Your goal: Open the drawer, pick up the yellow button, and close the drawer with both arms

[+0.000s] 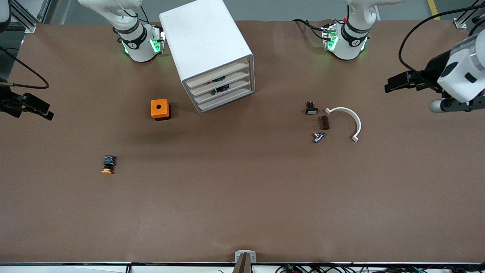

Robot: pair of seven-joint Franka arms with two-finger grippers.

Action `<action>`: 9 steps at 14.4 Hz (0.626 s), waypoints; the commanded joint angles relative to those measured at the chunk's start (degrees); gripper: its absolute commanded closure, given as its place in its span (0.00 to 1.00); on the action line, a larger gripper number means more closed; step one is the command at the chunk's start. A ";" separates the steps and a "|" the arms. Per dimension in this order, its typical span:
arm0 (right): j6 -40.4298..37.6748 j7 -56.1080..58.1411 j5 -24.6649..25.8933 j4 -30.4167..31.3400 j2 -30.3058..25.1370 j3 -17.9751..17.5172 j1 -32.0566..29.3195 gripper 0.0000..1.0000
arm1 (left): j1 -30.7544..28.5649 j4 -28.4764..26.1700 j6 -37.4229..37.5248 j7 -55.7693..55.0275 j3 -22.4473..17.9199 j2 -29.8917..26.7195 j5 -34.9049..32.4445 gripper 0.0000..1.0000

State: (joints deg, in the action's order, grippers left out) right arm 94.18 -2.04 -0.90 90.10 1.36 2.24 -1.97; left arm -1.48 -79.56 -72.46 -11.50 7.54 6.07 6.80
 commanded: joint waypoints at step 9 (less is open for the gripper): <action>0.04 -1.21 0.81 1.66 -1.98 0.04 0.39 0.00 | 4.82 -18.70 -13.65 5.87 -7.89 -10.56 -6.01 0.00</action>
State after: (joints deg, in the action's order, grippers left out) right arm 94.17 -2.05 -0.90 90.57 0.87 2.23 -1.96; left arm 2.93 -95.15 -82.63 -6.73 0.22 -2.31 2.29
